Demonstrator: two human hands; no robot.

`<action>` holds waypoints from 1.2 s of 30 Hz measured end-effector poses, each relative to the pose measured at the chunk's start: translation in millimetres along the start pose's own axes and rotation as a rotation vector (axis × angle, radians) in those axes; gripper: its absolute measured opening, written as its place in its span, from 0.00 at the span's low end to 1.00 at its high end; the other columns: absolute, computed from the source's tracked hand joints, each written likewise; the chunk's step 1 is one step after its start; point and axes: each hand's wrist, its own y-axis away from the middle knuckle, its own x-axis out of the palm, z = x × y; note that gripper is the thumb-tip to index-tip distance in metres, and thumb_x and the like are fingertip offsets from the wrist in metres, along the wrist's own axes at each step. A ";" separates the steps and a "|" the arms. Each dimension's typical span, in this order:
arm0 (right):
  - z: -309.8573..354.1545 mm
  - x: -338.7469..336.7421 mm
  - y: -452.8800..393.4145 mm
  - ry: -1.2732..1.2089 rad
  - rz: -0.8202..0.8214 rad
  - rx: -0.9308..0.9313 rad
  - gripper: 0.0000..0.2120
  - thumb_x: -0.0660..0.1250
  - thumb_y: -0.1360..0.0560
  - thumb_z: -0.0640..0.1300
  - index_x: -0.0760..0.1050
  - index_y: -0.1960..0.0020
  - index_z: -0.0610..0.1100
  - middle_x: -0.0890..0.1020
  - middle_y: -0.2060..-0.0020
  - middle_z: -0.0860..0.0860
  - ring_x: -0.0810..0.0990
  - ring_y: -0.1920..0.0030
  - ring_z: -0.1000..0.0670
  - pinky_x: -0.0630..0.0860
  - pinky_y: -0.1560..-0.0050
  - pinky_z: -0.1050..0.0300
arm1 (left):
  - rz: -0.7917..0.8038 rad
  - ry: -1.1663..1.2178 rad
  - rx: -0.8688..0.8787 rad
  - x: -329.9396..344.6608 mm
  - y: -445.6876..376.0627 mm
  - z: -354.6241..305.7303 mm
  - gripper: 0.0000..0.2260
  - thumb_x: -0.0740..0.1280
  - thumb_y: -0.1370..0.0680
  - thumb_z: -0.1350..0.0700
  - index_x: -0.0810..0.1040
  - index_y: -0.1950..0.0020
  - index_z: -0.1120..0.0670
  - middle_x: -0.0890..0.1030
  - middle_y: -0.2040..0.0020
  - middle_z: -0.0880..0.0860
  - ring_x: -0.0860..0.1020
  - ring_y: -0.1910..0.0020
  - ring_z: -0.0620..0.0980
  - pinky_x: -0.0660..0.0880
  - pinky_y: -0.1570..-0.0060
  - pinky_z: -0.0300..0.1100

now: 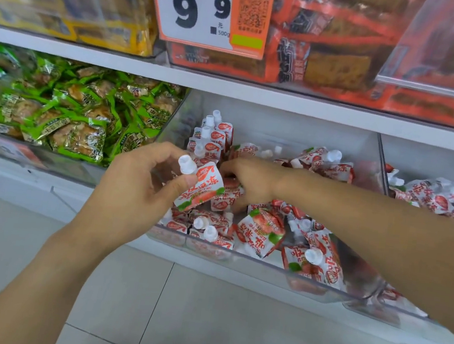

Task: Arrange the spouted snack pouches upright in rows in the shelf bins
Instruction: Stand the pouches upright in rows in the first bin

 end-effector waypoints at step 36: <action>24.5 5.1 56.8 -0.517 -0.087 0.111 0.09 0.74 0.29 0.39 0.75 0.55 0.49 0.80 0.54 0.54 0.80 0.52 0.51 0.78 0.51 0.55 | -0.196 -0.099 0.125 24.1 -17.9 4.8 0.04 0.69 0.23 0.55 0.77 0.50 0.52 0.75 0.58 0.48 0.74 0.61 0.46 0.72 0.62 0.43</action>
